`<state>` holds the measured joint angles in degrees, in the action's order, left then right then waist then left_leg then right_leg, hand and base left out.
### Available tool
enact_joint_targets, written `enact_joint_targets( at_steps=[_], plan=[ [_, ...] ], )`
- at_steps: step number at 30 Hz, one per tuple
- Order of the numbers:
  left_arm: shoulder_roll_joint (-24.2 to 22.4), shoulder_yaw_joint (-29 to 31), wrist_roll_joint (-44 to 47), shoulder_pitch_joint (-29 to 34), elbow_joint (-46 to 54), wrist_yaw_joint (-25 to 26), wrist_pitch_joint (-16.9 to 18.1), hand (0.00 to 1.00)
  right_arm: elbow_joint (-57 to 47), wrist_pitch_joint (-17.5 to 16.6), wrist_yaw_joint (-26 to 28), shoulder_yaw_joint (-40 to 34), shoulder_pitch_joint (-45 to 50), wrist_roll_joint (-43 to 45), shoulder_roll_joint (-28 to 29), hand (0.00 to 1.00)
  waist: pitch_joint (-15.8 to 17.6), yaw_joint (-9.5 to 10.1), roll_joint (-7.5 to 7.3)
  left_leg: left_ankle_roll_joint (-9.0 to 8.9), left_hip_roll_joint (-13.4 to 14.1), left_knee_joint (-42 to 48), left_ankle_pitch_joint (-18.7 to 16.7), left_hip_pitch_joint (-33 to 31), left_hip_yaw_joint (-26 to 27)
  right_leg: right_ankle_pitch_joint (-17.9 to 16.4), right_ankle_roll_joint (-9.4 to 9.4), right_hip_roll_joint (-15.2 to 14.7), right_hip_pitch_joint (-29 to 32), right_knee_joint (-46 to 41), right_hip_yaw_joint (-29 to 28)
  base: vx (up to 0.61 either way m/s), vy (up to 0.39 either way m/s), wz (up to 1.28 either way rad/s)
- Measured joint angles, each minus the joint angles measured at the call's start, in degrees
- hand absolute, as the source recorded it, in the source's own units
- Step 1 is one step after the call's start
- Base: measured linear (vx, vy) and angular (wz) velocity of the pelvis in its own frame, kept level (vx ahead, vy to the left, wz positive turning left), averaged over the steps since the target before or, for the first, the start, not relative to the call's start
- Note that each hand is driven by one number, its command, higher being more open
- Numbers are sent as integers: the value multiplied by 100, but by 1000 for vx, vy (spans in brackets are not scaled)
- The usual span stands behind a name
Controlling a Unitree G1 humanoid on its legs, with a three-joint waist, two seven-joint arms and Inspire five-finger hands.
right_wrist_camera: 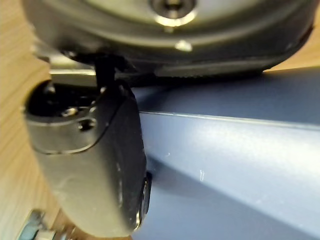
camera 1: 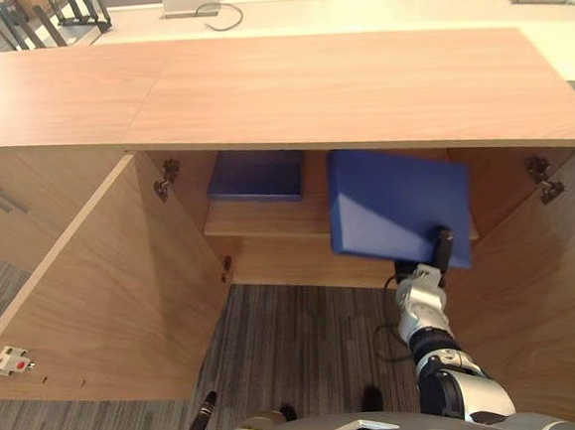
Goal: Walk over to the cabinet, pick up the folder, carry it to the office cabinet, place the folder inside the office cabinet, then close the office cabinet door
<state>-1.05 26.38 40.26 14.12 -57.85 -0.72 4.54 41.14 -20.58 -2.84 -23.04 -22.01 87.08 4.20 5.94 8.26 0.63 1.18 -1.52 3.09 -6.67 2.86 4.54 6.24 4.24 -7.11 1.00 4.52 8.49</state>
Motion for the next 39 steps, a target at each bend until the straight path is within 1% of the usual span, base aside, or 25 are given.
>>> enact_joint_targets(
  at_steps=[1, 3, 4, 6, 8, 9, 10, 12, 13, 14, 15, 18, 19, 21, 22, 25, 26, 28, 30, 32, 33, 34, 35, 37, 39],
  plan=[
    [-10, -1, -25, -10, 50, -3, 4, 100, -188, -96, 0, -31, -38, 22, 17, 0, 47, 0, 7, -15, 11, 85, -35, -43, -8, 1, -1, 2, 1, -1, 18, 0, -21, 7],
    [-79, -15, -37, -28, 244, -5, 11, 100, -731, -453, -3, -110, -216, 38, 19, 0, 194, 29, 32, -41, 57, 457, -208, -254, 3, 1, -2, -3, 42, -8, 30, 0, 0, 0],
    [-88, -38, -37, -45, 274, -7, 12, 100, -835, -525, -3, -110, -242, 30, 10, 0, 250, 50, 48, -45, 80, 574, -257, -316, 14, -3, -6, 3, 73, -44, 30, -49, -12, -8],
    [-153, -140, -39, -173, 362, -16, 13, 100, -1214, -726, -20, -114, -377, -12, 4, 0, 506, 79, 168, -91, 201, 1210, -461, -760, 36, -137, -81, 47, 463, -528, 31, -96, -21, -9],
    [-194, -204, -39, -302, 399, -12, 13, 100, -1460, -793, -29, -114, -426, -4, 6, 0, 685, 80, 276, -77, 270, 1692, -632, -1098, 21, -334, -87, 63, 786, -981, 37, -124, -12, -2],
    [-233, -259, -37, -356, 476, -5, 16, 100, -1568, -813, -37, -114, -504, 2, 8, 0, 801, 73, 353, -61, 327, 2042, -743, -1376, 12, -461, -113, 80, 1079, -1366, 30, -164, -1, -6],
    [-243, -303, -37, -377, 530, -4, 20, 100, -1608, -830, -48, -115, -562, 8, 9, 0, 861, 68, 370, -62, 340, 2225, -791, -1542, 12, -543, -115, 69, 1278, -1596, 12, -141, 0, -9],
    [-253, -357, -37, -519, 588, 0, 21, 100, -1822, -851, -58, -112, -713, 38, 10, 0, 960, 67, 413, -26, 392, 2735, -975, -2071, 20, -749, -133, 60, 1892, -2244, -54, -186, 27, -11],
    [-266, -358, -37, -544, 690, 0, 25, 100, -1879, -851, -58, -103, -845, 54, 13, 0, 1023, 57, 397, 1, 420, 3000, -1067, -2327, 48, -850, -137, 56, 2200, -2558, -114, -218, 36, -14],
    [-272, -359, -36, -563, 729, -3, 26, 100, -1917, -852, -58, -103, -911, 58, 10, 0, 1065, 43, 398, 0, 432, 3123, -1109, -2456, 56, -895, -142, 53, 2337, -2703, -132, -203, 17, -20],
    [-286, -358, -36, -577, 806, -2, 29, 100, -1964, -870, -58, -96, -1091, 57, 10, 0, 1108, 5, 384, 36, 480, 3486, -1247, -2811, 92, -1011, -152, 52, 2739, -3083, -197, -203, 4, -21],
    [-318, -358, -35, -587, 890, 4, 28, 100, -2066, -887, -112, -95, -1366, 53, 4, 0, 1249, -60, 363, 69, 529, 3996, -1427, -3297, 171, -1183, -196, 48, 3330, -3668, -331, -183, -8, -18],
    [-324, -363, -34, -606, 909, 0, 28, 100, -2228, -899, -191, -95, -1383, 52, 2, 0, 1291, -66, 356, 42, 534, 4141, -1471, -3494, 176, -1205, -212, 35, 3546, -3830, -359, -152, -11, -6],
    [-325, -364, -34, -645, 909, 9, 27, 100, -2361, -928, -284, -96, -1431, 39, -39, 0, 1360, -64, 358, 61, 551, 4358, -1493, -3766, 172, -1246, -225, 28, 3828, -4064, -401, -126, -13, -2],
    [-325, -365, -34, -686, 922, 11, 27, 100, -2360, -950, -323, -86, -1515, 30, -137, 0, 1392, -56, 368, 52, 578, 4569, -1538, -3985, 161, -1321, -214, 27, 4054, -4272, -410, -112, -12, 0],
    [-320, -434, -34, -721, 1089, 4, 26, 100, -2360, -1007, -453, -25, -1780, -42, -314, 0, 1517, -51, 367, 11, 619, 4977, -1622, -4405, 109, -1398, -244, 25, 4471, -4687, -415, -116, -14, 2],
    [-314, -539, -34, -722, 1164, 1, 26, 100, -2358, -1019, -509, 3, -1959, -61, -390, 0, 1558, -45, 366, -11, 619, 5163, -1651, -4640, 81, -1445, -262, 11, 4714, -4888, -424, -75, -6, 2],
    [-311, -597, -34, -720, 1197, -3, 24, 100, -2332, -1028, -539, 3, -2123, -61, -411, 0, 1638, -43, 369, -17, 620, 5235, -1659, -4694, 77, -1456, -271, 9, 4779, -4967, -433, -76, -6, 1],
    [-300, -638, -31, -706, 1245, -3, 22, 100, -2031, -1079, -631, 10, -2638, -66, -534, 0, 1655, -39, 378, -18, 623, 5377, -1662, -4906, 71, -1493, -281, 9, 4994, -5086, -458, -108, -9, -1],
    [-289, -698, -26, -702, 1282, 0, 20, 100, -1662, -996, -799, 104, -3118, -133, -837, 0, 1726, -31, 403, -19, 622, 5451, -1662, -4994, 73, -1486, -269, 6, 5072, -5147, -473, -99, -6, -1],
    [-260, -792, -25, -694, 1319, -4, 16, 100, -1344, -810, -982, 138, -3571, -126, -1126, 0, 1761, 15, 428, -26, 622, 5485, -1665, -5084, 76, -1476, -254, -4, 5163, -5173, -474, -104, -5, 0],
    [-248, -887, -26, -695, 1349, -7, 12, 100, -1131, -696, -1099, 158, -4005, -127, -1374, 0, 1794, 85, 472, -26, 619, 5490, -1648, -5178, 81, -1459, -231, -29, 5249, -5176, -459, -98, -6, 0],
    [-248, -921, -25, -692, 1350, -8, 15, 100, -1052, -635, -1142, 180, -4184, -128, -1485, 0, 1805, 119, 487, -27, 614, 5492, -1635, -5217, 82, -1451, -223, -40, 5292, -5182, -452, -72, -14, 6],
    [-241, -972, -25, -679, 1347, 19, 8, 100, -731, -317, -1295, 239, -4850, -130, -1813, 0, 1848, 231, 530, -2, 593, 5502, -1572, -5343, 43, -1450, -229, -87, 5408, -5243, -395, -28, -36, 12],
    [-249, -996, -26, -679, 1355, 18, 8, 100, -601, -209, -1402, 287, -5088, -131, -1954, 0, 1875, 261, 561, -15, 580, 5500, -1552, -5378, -13, -1458, -242, -104, 5421, -5259, -338, 12, -32, 19]
  ],
)
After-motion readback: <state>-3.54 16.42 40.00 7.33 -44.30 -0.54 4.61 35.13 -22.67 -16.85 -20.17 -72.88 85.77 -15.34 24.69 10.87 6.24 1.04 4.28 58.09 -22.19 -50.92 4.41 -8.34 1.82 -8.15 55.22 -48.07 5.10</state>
